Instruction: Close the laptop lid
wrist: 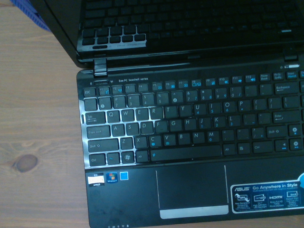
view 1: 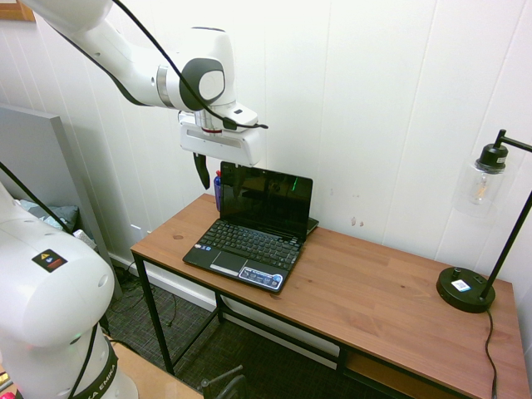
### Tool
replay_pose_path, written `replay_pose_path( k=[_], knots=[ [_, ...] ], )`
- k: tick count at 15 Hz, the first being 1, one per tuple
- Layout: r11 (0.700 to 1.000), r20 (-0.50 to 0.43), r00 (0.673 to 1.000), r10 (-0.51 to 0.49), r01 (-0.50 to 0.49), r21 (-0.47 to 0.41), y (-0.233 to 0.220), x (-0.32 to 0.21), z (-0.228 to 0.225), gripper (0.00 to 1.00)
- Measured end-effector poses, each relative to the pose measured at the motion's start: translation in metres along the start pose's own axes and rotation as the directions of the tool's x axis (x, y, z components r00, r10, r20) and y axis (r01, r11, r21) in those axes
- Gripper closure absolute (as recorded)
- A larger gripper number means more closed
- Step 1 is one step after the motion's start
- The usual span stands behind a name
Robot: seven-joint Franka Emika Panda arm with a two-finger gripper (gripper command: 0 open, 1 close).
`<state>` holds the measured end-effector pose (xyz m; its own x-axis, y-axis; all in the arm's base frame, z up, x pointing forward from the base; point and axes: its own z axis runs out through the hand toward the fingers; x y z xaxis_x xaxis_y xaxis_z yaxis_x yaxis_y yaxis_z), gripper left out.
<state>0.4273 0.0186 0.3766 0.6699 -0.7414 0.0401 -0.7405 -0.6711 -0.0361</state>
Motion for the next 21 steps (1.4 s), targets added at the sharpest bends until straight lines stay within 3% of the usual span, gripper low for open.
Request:
replay_pose_path(
  k=[7,16,17,21],
  knots=[
    [1.000,-0.041,0.999,-0.008,0.009,0.017,-0.016,0.008,-0.017,0.00],
    [0.998,-0.113,0.994,0.000,0.007,0.060,-0.117,0.078,-0.027,0.00],
    [0.998,-0.116,0.993,0.003,0.005,0.069,-0.124,0.086,-0.025,1.00],
    [0.997,-0.114,0.993,0.017,-0.009,0.075,-0.141,0.110,-0.004,1.00]
  ],
)
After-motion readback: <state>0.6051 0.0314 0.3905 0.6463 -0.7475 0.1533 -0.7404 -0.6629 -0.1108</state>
